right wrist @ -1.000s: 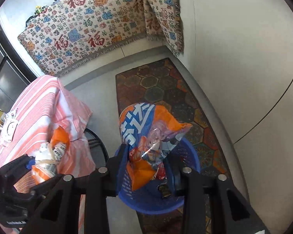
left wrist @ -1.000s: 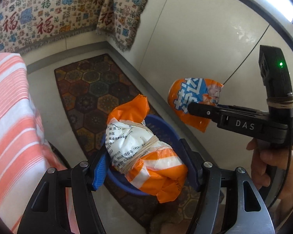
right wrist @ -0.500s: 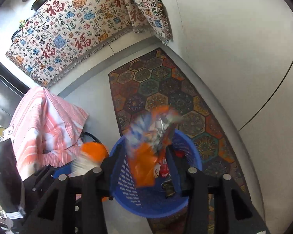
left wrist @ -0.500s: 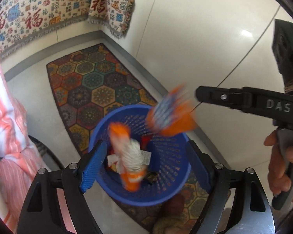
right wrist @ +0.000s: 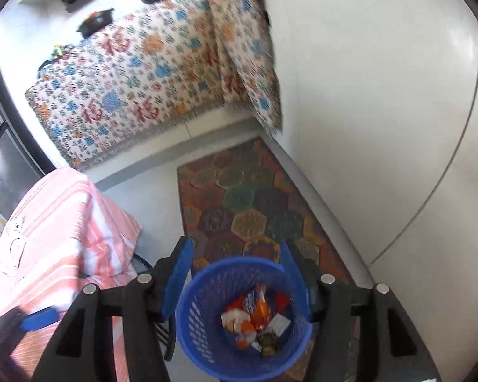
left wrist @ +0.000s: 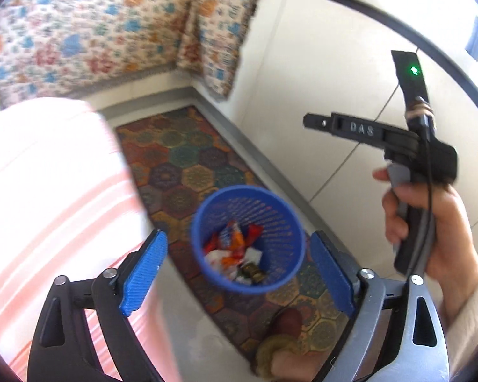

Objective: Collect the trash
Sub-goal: 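Open both tools over the blue wastebasket to drop the can and bag, then move both tools back over the table toward the remaining items, then grasp the clear cartoon-lid plastic box with the left tool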

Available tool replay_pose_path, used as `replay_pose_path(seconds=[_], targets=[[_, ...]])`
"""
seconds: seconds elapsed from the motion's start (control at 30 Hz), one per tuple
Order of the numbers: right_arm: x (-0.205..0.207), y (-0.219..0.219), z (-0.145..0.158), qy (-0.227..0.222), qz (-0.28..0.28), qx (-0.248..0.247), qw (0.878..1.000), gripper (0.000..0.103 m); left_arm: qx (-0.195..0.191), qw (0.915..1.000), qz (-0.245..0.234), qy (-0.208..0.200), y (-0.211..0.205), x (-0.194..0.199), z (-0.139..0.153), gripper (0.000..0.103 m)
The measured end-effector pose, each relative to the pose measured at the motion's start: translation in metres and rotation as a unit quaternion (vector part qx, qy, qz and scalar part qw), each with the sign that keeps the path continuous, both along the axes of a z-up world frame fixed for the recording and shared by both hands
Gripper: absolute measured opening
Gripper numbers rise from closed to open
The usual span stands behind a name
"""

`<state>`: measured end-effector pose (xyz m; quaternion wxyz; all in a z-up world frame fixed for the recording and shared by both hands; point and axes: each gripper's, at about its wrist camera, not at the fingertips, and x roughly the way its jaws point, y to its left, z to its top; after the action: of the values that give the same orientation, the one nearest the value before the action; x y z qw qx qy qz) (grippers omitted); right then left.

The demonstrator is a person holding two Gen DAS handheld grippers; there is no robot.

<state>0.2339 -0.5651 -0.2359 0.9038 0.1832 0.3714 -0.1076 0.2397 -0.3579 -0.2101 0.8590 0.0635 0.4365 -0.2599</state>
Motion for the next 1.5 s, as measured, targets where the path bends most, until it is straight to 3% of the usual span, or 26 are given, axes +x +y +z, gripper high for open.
replay_pose_path(seconds=[0.17, 0.33, 0.47, 0.57, 0.73, 0.97, 1.3, 1.5], targets=[[0.004, 0.051, 0.026, -0.026, 0.036, -0.017, 0.999, 0.069, 0.03, 0.9968, 0.073, -0.01, 0.093, -0.026, 0.004, 0.093], [0.012, 0.135, 0.042, -0.049, 0.118, -0.015, 0.992, 0.069, 0.072, 0.9814, 0.178, -0.012, 0.186, -0.032, -0.011, 0.093], [0.014, 0.222, 0.044, -0.059, 0.214, -0.042, 0.974, 0.069, 0.106, 0.964, 0.243, -0.018, 0.244, -0.024, -0.024, 0.093], [0.014, 0.284, 0.037, -0.056, 0.283, -0.067, 0.955, 0.069, 0.115, 0.9567, 0.265, -0.036, 0.275, -0.022, -0.021, 0.094], [0.025, 0.345, 0.021, -0.03, 0.336, -0.077, 0.938, 0.069, 0.119, 0.9532, 0.276, -0.032, 0.313, -0.008, -0.022, 0.101], [0.044, 0.383, -0.003, 0.018, 0.341, -0.092, 0.935, 0.07, 0.108, 0.9569, 0.268, -0.028, 0.337, 0.005, -0.022, 0.103], [0.054, 0.375, -0.003, 0.014, 0.332, -0.104, 0.937, 0.076, 0.121, 0.9636, 0.237, -0.028, 0.329, 0.056, -0.018, 0.102], [0.057, 0.374, -0.003, 0.012, 0.331, -0.104, 0.938, 0.078, 0.139, 0.9635, 0.22, -0.063, 0.307, 0.088, -0.011, 0.102]])
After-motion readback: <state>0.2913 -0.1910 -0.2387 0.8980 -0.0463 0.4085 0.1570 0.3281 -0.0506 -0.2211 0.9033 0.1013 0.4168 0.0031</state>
